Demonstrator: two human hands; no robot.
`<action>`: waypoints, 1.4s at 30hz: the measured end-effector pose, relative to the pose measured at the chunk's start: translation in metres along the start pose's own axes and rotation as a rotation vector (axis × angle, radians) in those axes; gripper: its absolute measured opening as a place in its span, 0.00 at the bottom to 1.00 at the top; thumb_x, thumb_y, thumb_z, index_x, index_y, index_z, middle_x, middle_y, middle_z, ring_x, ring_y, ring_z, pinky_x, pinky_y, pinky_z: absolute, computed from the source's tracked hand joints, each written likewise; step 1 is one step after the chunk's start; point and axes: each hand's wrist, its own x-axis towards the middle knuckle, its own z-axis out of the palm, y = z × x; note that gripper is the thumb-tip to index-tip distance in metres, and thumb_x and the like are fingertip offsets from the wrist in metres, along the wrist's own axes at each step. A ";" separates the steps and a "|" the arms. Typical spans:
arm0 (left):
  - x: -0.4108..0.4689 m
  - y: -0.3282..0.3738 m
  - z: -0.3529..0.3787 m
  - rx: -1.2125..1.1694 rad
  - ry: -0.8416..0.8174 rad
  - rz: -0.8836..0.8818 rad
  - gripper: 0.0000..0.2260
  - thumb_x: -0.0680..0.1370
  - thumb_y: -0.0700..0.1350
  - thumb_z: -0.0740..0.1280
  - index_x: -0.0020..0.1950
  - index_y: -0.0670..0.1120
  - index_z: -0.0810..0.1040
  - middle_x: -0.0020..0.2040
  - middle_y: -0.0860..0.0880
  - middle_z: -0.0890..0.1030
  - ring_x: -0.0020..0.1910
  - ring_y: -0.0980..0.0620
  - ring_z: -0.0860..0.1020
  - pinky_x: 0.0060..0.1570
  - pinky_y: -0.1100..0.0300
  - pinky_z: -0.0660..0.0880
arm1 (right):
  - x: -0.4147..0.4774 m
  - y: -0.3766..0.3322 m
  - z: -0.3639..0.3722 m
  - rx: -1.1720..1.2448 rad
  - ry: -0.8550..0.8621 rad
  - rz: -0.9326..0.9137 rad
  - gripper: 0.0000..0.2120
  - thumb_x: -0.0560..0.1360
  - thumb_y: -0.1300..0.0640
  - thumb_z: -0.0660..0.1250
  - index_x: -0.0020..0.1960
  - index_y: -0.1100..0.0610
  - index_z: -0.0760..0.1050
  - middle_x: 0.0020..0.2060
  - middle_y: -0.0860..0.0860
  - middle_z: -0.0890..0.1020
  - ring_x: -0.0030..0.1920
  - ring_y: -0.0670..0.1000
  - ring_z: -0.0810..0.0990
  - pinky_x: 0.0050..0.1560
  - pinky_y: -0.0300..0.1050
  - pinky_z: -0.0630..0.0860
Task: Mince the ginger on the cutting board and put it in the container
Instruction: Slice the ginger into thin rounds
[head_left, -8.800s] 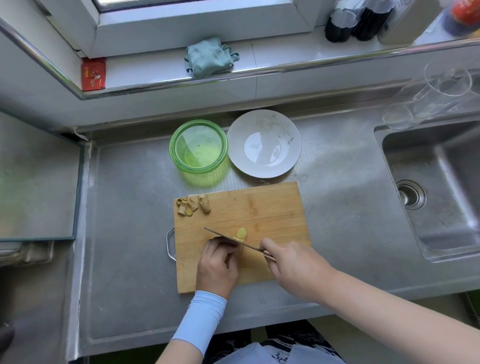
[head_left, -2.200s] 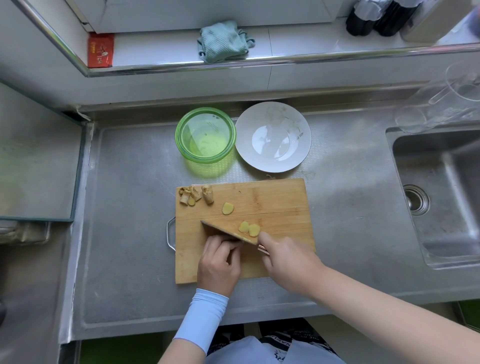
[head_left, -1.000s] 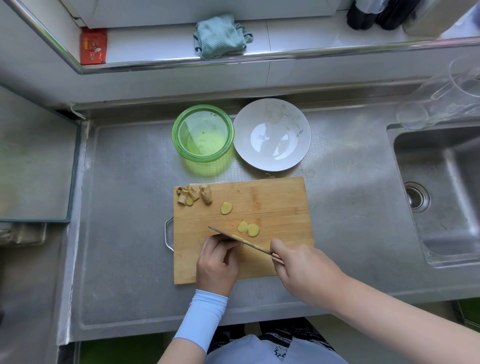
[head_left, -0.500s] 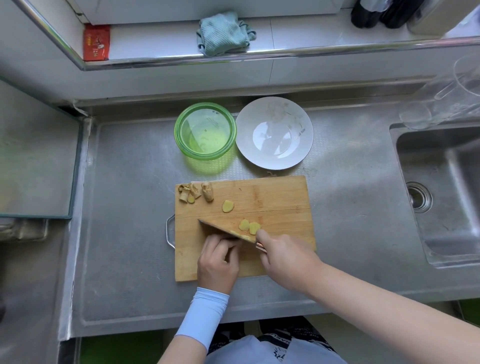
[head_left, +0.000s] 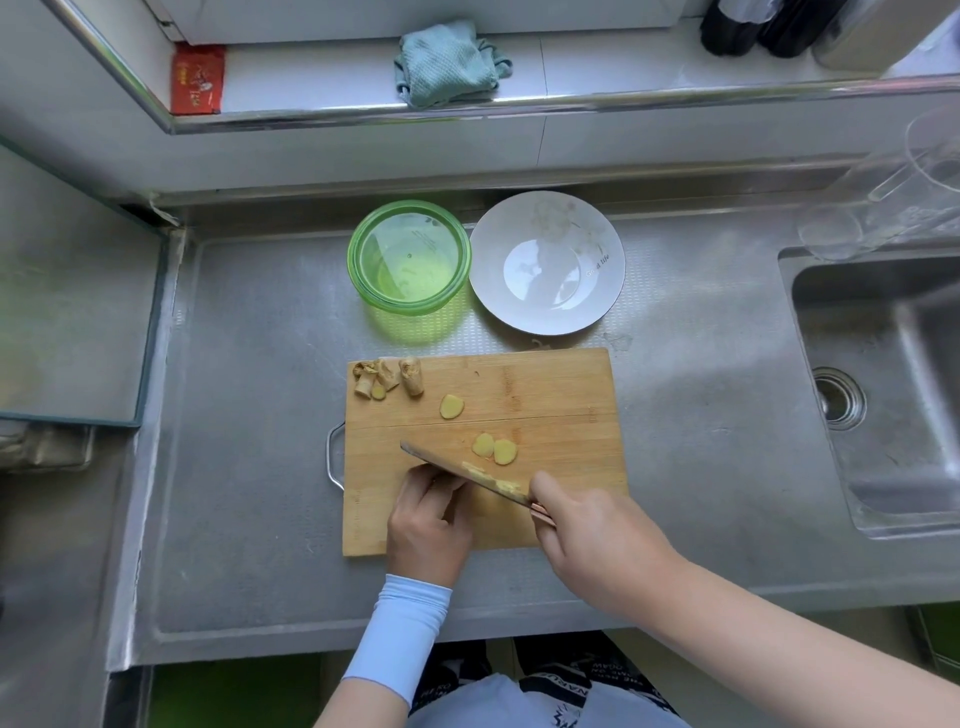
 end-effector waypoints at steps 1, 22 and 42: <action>0.000 0.000 0.000 0.006 0.005 0.006 0.06 0.68 0.33 0.74 0.43 0.40 0.85 0.43 0.44 0.82 0.46 0.49 0.77 0.55 0.75 0.66 | -0.003 0.002 0.000 -0.003 0.004 -0.002 0.04 0.81 0.52 0.54 0.49 0.50 0.60 0.32 0.52 0.74 0.31 0.59 0.71 0.30 0.54 0.70; 0.002 0.015 -0.010 0.048 -0.084 0.041 0.08 0.68 0.39 0.77 0.45 0.45 0.83 0.50 0.49 0.77 0.49 0.45 0.74 0.51 0.58 0.70 | -0.002 0.021 -0.013 -0.059 0.115 0.030 0.10 0.81 0.46 0.57 0.59 0.48 0.64 0.40 0.45 0.79 0.38 0.55 0.77 0.35 0.48 0.67; 0.062 0.041 -0.034 0.017 0.228 -0.470 0.10 0.73 0.53 0.63 0.46 0.51 0.81 0.48 0.49 0.80 0.52 0.41 0.74 0.55 0.51 0.67 | -0.001 0.052 -0.044 -0.235 0.363 0.077 0.16 0.76 0.44 0.63 0.59 0.50 0.68 0.41 0.47 0.81 0.42 0.56 0.81 0.35 0.46 0.65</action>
